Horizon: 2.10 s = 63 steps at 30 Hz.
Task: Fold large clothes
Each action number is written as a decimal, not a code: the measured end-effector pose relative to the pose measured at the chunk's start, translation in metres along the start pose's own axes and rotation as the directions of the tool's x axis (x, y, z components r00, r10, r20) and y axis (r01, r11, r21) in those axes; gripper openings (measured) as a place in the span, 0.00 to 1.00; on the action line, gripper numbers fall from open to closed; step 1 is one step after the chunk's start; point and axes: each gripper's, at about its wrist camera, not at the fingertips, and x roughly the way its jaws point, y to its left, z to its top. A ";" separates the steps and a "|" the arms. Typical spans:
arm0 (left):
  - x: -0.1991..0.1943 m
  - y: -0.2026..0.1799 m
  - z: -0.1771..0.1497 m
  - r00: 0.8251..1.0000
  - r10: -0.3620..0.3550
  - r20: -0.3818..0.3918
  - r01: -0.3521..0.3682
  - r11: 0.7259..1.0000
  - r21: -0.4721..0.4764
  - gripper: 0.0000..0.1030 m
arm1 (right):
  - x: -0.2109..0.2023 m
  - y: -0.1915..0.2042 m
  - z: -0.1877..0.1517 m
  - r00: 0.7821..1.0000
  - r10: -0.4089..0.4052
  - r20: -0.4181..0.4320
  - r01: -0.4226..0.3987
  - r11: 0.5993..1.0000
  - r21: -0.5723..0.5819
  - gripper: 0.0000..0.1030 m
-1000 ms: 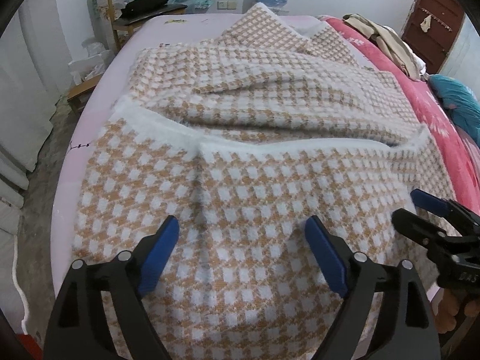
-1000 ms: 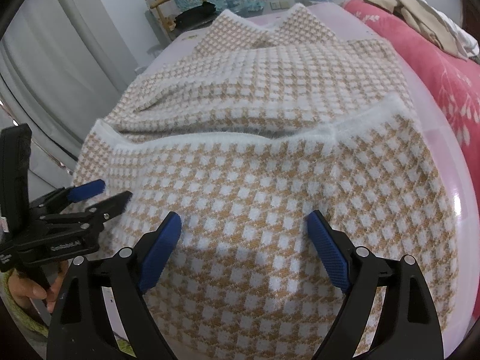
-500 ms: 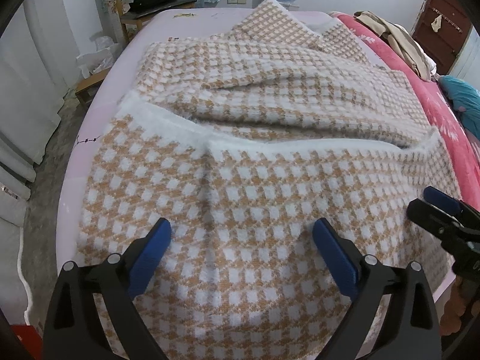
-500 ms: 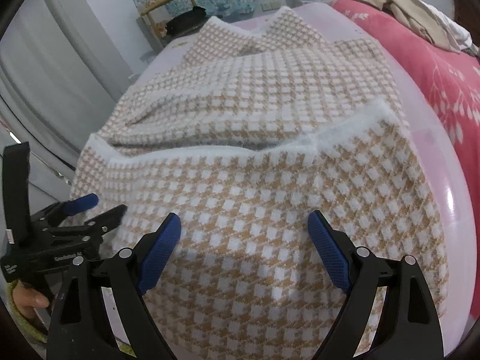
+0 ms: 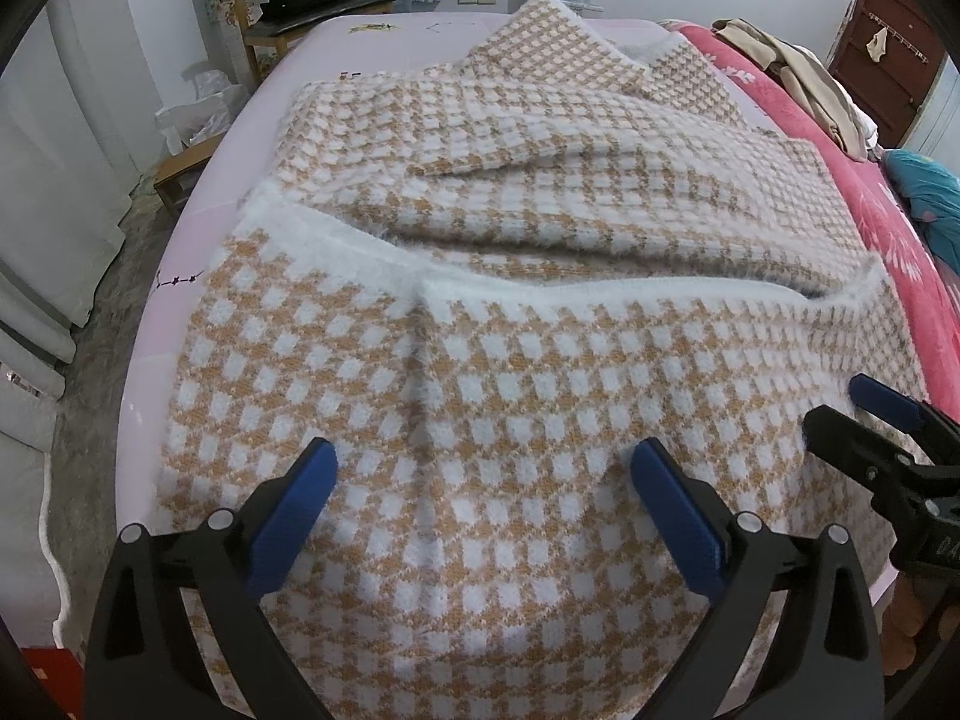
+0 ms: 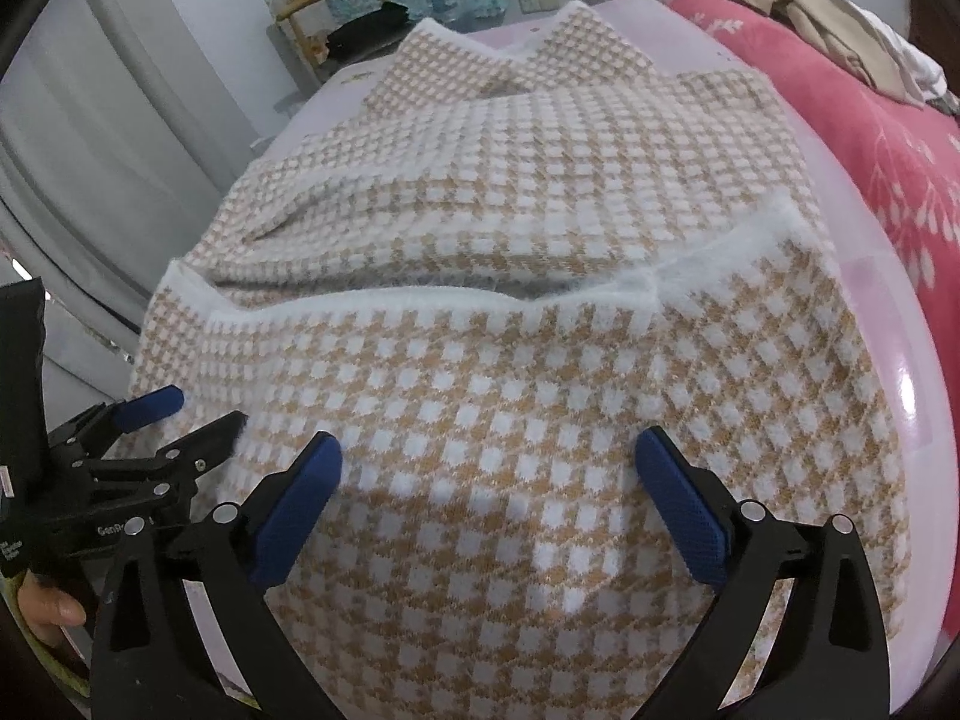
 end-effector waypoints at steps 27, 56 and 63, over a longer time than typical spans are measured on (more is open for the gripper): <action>-0.001 0.000 -0.003 1.000 0.008 0.024 -0.007 1.000 -0.014 0.94 | -0.001 -0.012 0.009 0.998 0.040 -0.042 -0.037 0.997 0.072 0.92; 0.000 0.002 -0.004 1.000 -0.003 0.023 0.003 1.000 -0.018 0.95 | 0.003 -0.005 0.006 0.999 -0.015 -0.052 0.016 1.000 0.026 0.92; 0.000 0.002 -0.003 1.000 -0.003 0.022 0.004 1.000 -0.019 0.95 | 0.003 -0.004 0.006 0.999 -0.015 -0.052 0.016 1.000 0.026 0.92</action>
